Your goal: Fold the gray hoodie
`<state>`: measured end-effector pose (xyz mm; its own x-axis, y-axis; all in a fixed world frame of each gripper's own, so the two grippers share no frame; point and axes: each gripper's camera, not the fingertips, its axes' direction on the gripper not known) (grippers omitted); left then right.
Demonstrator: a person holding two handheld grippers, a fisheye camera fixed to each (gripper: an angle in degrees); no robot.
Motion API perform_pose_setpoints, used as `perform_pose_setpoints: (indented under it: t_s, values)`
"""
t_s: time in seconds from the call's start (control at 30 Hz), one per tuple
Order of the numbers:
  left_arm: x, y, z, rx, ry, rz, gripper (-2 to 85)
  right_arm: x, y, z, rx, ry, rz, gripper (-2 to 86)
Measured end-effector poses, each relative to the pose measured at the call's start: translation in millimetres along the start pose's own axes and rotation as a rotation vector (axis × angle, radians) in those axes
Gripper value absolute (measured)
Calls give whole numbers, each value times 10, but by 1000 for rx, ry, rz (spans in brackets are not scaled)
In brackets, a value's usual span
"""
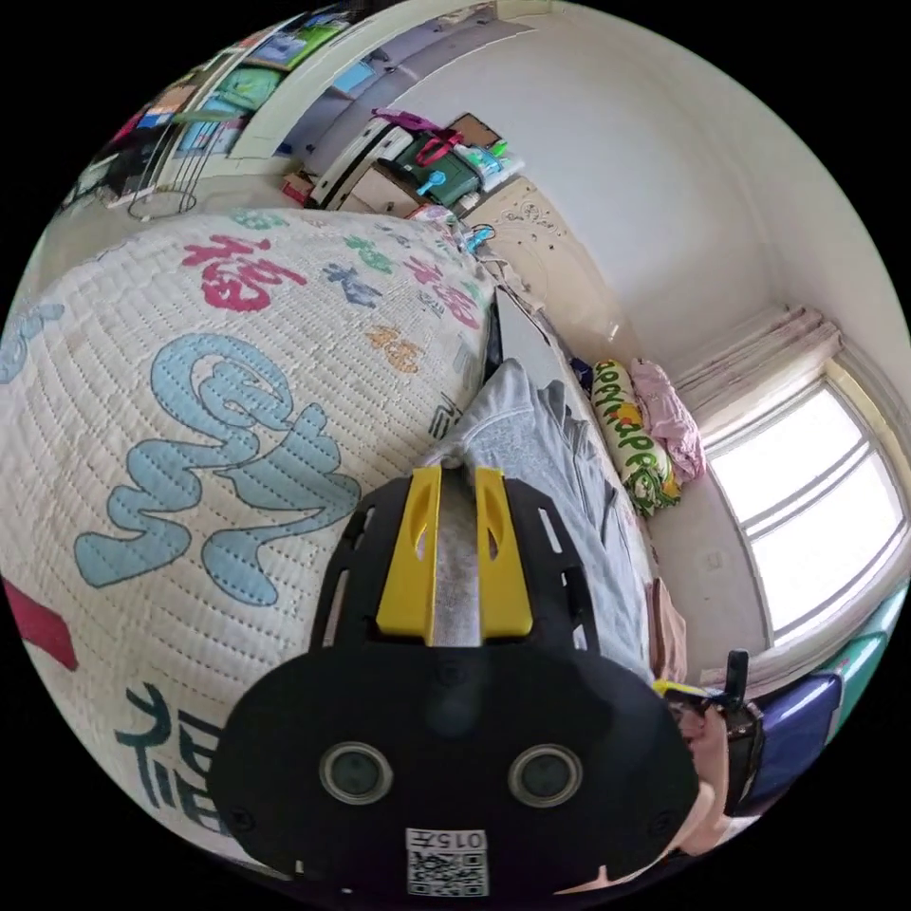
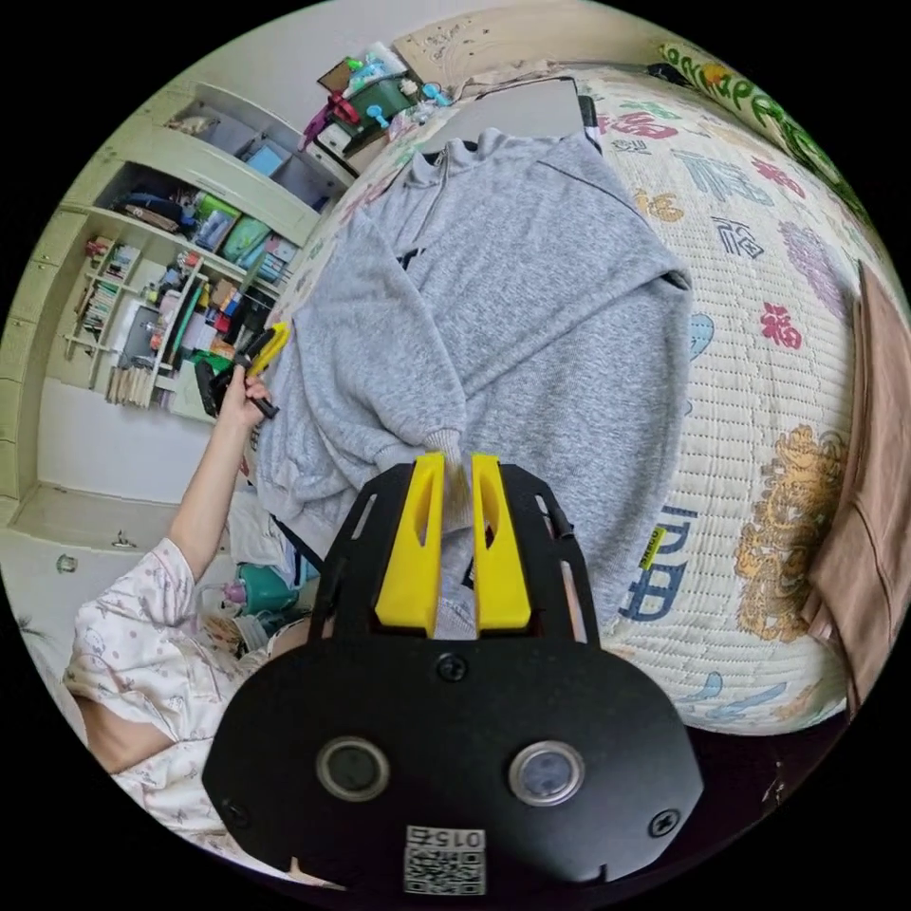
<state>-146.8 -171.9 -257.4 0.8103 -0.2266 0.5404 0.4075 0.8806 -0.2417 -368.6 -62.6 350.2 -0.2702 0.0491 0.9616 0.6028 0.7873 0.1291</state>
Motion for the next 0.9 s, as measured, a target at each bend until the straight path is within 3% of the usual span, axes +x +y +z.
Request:
perform_pose_setpoints:
  t_s: [0.1, 0.17, 0.27, 0.37, 0.7, 0.9]
  values:
    - [412, 352, -202, -11, 118, 396, 68, 238, 185, -172, 168, -130, 29, 67]
    - [853, 795, -220, -184, 299, 728, 72, 370, 278, -149, 227, -158, 26, 80]
    - [1343, 1472, -197, -378, 431, 986, 92, 471, 312, 118, 174, -145, 9, 94]
    - [1685, 2184, -95, -446, 451, 1226, 106, 562, 370, 408, 124, -129, 0, 100]
    - [1515, 3279, 584, -581, 244, 1376, 103, 831, 753, 1028, 59, -90, -33, 86]
    - [1182, 3640, 493, -564, 205, 1442, 36, 789, 988, 1401, 39, 51, -83, 50]
